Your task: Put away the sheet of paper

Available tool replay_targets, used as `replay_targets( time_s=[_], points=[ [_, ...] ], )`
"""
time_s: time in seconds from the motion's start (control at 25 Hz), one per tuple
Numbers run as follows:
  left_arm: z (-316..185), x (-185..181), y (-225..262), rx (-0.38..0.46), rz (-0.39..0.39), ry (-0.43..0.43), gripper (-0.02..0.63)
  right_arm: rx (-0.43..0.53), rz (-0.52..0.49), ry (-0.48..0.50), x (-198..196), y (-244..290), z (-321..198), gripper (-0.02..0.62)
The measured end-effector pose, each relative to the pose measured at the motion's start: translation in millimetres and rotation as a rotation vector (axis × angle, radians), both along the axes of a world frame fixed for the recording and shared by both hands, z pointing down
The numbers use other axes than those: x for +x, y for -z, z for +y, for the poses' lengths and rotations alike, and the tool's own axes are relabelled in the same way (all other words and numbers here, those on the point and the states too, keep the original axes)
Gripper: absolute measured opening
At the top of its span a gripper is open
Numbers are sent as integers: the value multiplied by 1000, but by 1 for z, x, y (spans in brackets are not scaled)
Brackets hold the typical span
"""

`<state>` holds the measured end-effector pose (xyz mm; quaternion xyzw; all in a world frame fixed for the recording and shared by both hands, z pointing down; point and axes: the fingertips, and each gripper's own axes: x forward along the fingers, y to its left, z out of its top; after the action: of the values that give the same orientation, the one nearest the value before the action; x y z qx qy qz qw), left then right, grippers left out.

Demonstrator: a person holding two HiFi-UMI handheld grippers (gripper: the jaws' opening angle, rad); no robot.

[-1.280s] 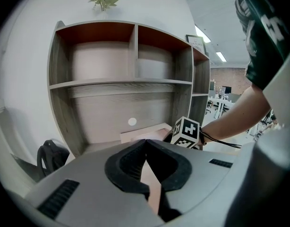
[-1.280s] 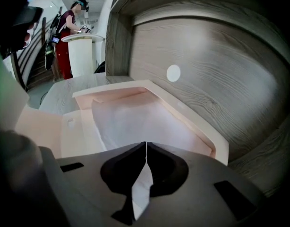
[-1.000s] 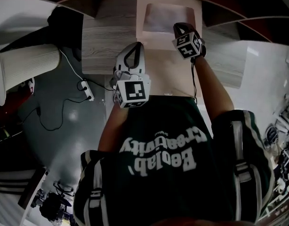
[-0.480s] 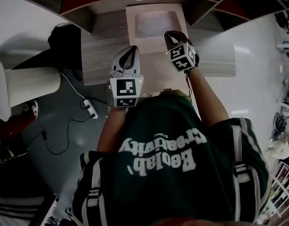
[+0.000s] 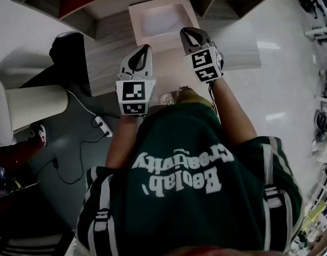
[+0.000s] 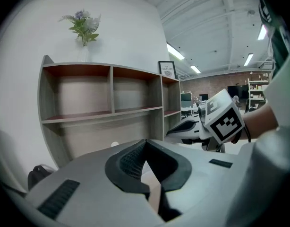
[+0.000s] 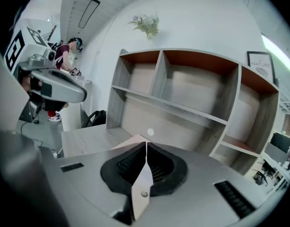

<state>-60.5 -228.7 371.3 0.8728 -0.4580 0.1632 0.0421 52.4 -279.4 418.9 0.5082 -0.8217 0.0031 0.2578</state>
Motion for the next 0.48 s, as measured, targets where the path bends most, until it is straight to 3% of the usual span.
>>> replay_targets(
  time_s=[0.48],
  points=[
    [49,57,20,44,-19,-23,17,49,-163,-19,50,45,70,34]
  ],
)
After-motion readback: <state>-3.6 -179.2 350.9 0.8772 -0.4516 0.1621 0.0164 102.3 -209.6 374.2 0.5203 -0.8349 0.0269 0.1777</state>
